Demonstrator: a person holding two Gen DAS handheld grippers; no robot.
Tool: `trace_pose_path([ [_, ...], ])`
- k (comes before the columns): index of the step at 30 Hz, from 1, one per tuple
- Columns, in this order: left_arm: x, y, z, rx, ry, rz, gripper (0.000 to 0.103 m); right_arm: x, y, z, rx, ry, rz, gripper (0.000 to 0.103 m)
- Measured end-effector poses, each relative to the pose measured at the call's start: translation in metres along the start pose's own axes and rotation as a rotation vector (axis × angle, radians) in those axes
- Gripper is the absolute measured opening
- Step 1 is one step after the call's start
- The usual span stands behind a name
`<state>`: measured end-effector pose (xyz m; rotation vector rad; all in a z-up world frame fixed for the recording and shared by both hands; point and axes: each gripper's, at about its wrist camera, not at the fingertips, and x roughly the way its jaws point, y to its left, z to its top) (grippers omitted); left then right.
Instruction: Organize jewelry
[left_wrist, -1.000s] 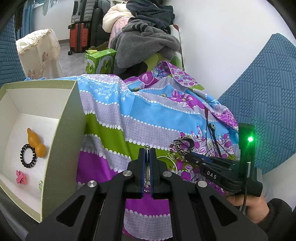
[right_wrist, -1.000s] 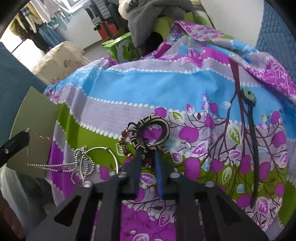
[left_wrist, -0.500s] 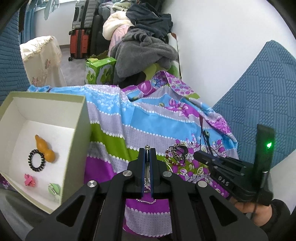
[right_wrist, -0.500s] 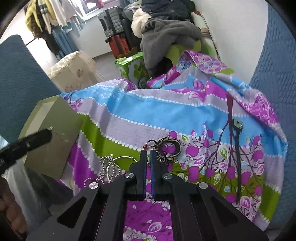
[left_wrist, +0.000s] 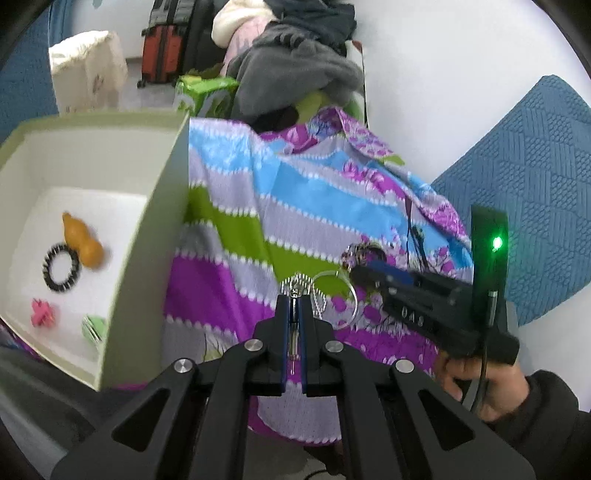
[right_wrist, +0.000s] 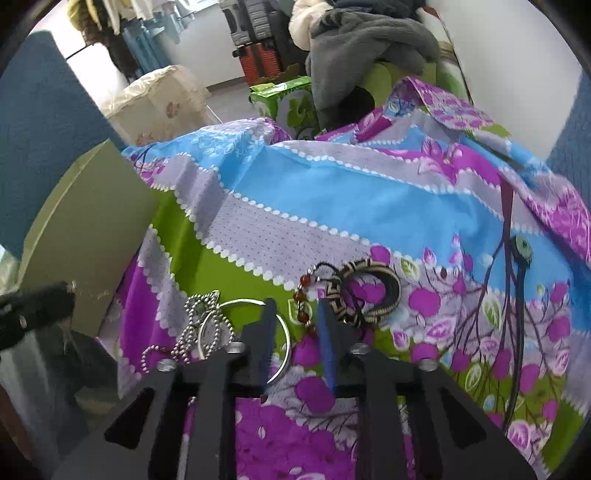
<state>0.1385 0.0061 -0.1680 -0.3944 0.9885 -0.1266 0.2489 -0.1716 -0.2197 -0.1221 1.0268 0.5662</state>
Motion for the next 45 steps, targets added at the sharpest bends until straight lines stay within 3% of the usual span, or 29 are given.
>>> trace_pose_path([
  [4, 0.013, 0.005, -0.010, -0.024, 0.054, 0.003, 0.015, 0.008, -0.003, 0.000, -0.008, 0.010, -0.005, 0.023],
  [13, 0.025, 0.007, -0.018, -0.019, 0.070, 0.037, 0.015, 0.019, 0.001, -0.006, -0.083, 0.041, 0.002, 0.023],
  [15, 0.029, 0.006, -0.019, -0.012, 0.085, 0.042, 0.015, 0.019, 0.000, -0.006, -0.088, 0.041, -0.001, 0.020],
  [17, 0.032, 0.007, -0.023, -0.009, 0.102, 0.056, 0.019, 0.019, -0.001, -0.007, -0.097, 0.041, -0.018, 0.008],
  [19, 0.034, 0.009, -0.026, -0.006, 0.117, 0.067, 0.023, 0.018, -0.003, -0.007, -0.086, 0.046, -0.023, 0.005],
  [25, 0.044, 0.013, -0.031, 0.003, 0.154, 0.094, 0.023, 0.011, -0.006, -0.014, -0.077, 0.054, -0.038, 0.005],
  [30, 0.039, 0.006, -0.030, 0.029, 0.125, 0.068, 0.022, 0.004, -0.012, -0.018, -0.040, 0.059, -0.038, 0.005],
  [36, 0.045, 0.002, -0.027, 0.032, 0.121, 0.041, 0.013, -0.003, -0.017, -0.018, -0.002, 0.043, -0.033, 0.005],
  [45, 0.058, 0.018, -0.029, -0.030, 0.146, 0.095, 0.011, -0.004, -0.018, -0.021, 0.008, 0.054, -0.022, 0.005],
])
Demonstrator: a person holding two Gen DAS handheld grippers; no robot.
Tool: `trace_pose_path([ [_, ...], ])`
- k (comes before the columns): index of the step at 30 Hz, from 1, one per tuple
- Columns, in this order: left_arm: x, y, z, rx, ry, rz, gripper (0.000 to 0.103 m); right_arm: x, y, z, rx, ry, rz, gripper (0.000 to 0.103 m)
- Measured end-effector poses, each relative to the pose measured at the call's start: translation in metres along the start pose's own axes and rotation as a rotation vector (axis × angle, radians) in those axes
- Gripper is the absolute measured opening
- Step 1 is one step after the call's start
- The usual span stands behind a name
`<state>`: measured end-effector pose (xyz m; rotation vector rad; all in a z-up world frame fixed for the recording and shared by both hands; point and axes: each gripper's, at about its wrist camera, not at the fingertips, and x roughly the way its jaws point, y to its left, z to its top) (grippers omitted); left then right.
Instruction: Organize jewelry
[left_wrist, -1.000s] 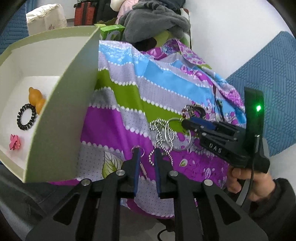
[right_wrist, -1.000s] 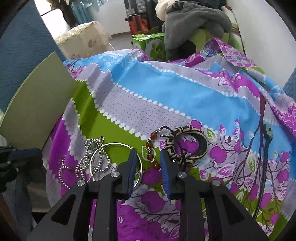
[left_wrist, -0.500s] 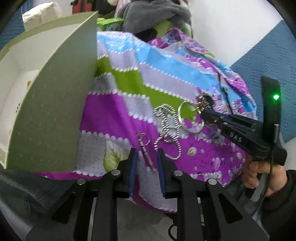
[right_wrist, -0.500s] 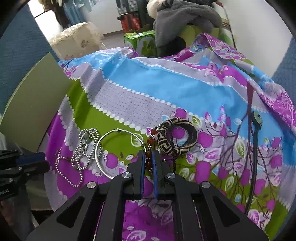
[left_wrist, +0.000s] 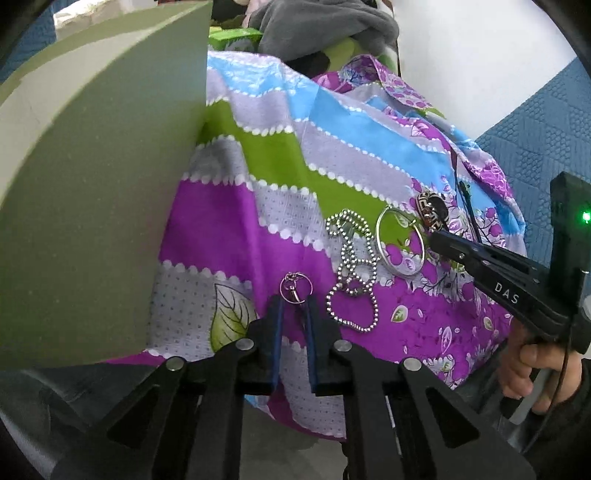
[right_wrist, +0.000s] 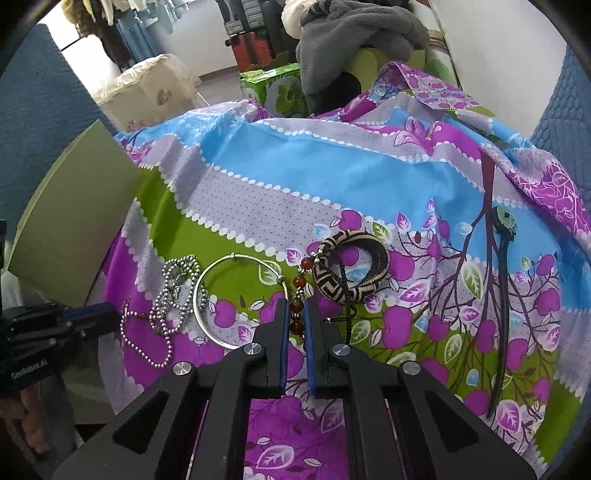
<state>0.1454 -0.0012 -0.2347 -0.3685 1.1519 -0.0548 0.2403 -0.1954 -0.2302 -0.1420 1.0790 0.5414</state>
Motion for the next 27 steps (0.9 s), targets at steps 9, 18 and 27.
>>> trace_pose_path([
  [9, 0.007, -0.012, 0.005, 0.060, -0.013, 0.025, 0.006, -0.003, 0.001, -0.002, 0.007, 0.007, -0.007, 0.005],
  [18, -0.016, -0.016, 0.010, 0.071, -0.056, -0.021, 0.003, -0.035, 0.009, 0.004, 0.033, -0.062, -0.017, 0.005],
  [27, -0.068, -0.026, 0.024, 0.087, -0.118, -0.077, 0.003, -0.078, 0.034, 0.020, 0.028, -0.138, -0.005, 0.005],
])
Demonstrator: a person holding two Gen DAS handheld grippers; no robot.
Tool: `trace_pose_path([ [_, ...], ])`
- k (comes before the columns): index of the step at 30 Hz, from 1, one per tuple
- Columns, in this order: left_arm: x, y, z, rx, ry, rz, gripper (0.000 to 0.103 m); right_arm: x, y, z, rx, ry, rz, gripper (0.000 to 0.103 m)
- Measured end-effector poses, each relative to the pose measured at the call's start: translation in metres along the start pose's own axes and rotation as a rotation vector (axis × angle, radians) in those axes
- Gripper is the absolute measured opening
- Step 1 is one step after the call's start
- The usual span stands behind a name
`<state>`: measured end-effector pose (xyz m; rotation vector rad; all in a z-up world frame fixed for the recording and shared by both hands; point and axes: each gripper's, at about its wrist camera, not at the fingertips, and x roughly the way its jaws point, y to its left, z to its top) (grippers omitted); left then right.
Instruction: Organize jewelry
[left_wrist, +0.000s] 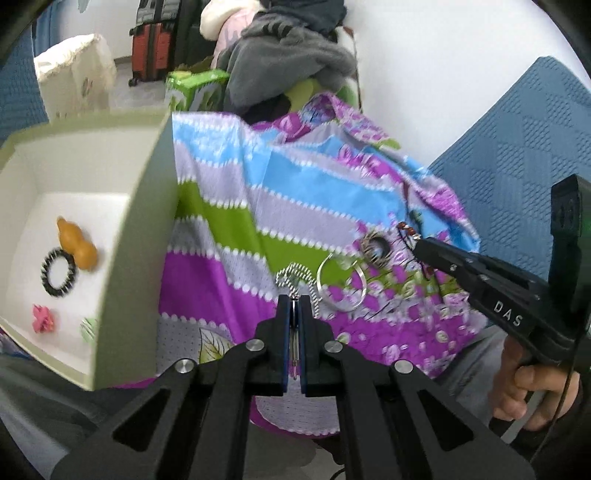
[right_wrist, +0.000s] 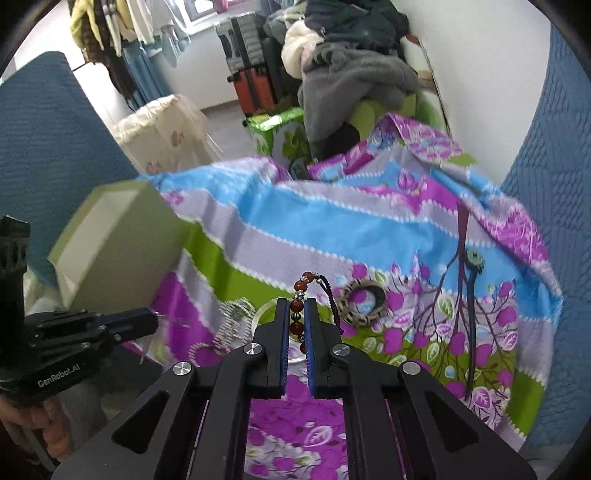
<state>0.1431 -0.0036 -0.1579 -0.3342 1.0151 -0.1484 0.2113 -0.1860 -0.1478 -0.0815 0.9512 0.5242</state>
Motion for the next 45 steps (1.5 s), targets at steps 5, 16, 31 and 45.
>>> trace_pose_path([
  [5, -0.041, 0.000, 0.025, 0.014, -0.062, 0.004, 0.003, -0.027, 0.026, 0.025, -0.028, -0.048, 0.017, 0.005],
  [16, -0.124, 0.050, 0.070, -0.028, -0.206, 0.055, 0.003, -0.080, 0.105, 0.097, -0.115, -0.166, 0.088, 0.005],
  [31, -0.095, 0.152, 0.042, -0.176, -0.130, 0.118, 0.003, 0.013, 0.209, 0.082, -0.235, -0.003, 0.200, 0.006],
  [45, -0.084, 0.165, 0.029, -0.187, -0.112, 0.158, 0.003, 0.052, 0.218, 0.059, -0.257, 0.089, 0.219, 0.009],
])
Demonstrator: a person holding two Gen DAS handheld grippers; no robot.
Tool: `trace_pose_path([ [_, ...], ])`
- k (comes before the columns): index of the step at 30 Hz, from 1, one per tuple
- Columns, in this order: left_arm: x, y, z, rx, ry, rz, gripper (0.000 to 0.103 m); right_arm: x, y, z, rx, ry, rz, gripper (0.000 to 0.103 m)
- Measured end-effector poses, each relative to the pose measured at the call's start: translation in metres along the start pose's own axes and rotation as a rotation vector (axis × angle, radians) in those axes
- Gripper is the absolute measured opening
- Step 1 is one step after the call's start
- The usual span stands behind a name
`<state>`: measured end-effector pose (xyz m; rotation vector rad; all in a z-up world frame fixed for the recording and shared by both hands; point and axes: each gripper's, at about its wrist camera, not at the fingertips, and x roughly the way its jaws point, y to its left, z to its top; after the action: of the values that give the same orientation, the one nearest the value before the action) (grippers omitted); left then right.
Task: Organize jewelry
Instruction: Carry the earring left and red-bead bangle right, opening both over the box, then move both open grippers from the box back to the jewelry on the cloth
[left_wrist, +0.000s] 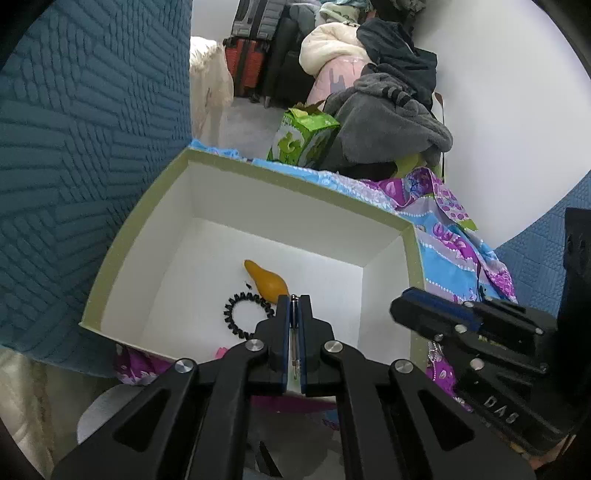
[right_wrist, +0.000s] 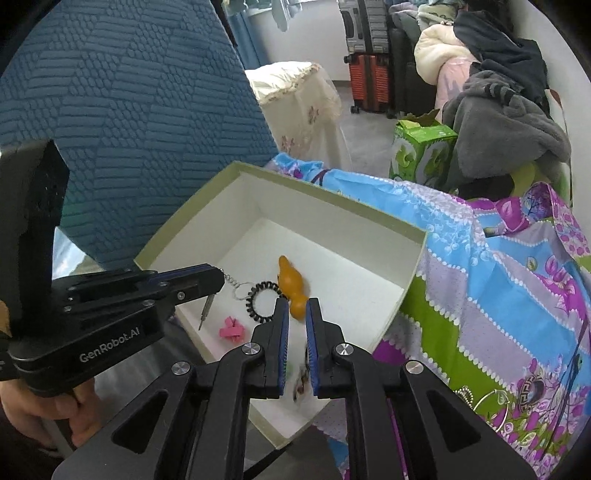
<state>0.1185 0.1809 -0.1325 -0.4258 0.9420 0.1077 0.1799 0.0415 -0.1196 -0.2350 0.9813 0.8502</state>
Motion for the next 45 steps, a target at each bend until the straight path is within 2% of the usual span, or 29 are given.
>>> trace_pose_path([
  [5, -0.016, -0.011, 0.005, 0.004, -0.024, 0.003, 0.006, -0.031, -0.006, 0.010, 0.014, -0.067, -0.001, 0.009],
  [9, -0.044, -0.028, 0.011, 0.018, -0.074, -0.005, 0.009, -0.064, -0.011, 0.018, 0.015, -0.130, -0.009, 0.009],
  [11, -0.059, -0.038, 0.014, 0.027, -0.107, -0.004, 0.030, -0.086, -0.013, 0.022, 0.012, -0.169, -0.014, 0.010],
  [13, -0.073, -0.049, 0.017, 0.039, -0.140, -0.007, 0.040, -0.105, -0.014, 0.026, 0.006, -0.202, -0.022, 0.012],
  [20, -0.112, -0.095, 0.027, 0.096, -0.224, -0.033, 0.040, -0.173, -0.027, 0.024, 0.004, -0.321, -0.061, 0.014],
  [28, -0.111, -0.142, 0.018, 0.158, -0.240, -0.093, 0.040, -0.221, -0.061, -0.003, 0.046, -0.408, -0.152, 0.017],
  [37, -0.081, -0.186, -0.005, 0.195, -0.194, -0.148, 0.040, -0.235, -0.113, -0.054, 0.143, -0.417, -0.221, 0.017],
  [45, -0.055, -0.206, -0.026, 0.211, -0.148, -0.176, 0.040, -0.225, -0.146, -0.099, 0.205, -0.380, -0.255, 0.017],
])
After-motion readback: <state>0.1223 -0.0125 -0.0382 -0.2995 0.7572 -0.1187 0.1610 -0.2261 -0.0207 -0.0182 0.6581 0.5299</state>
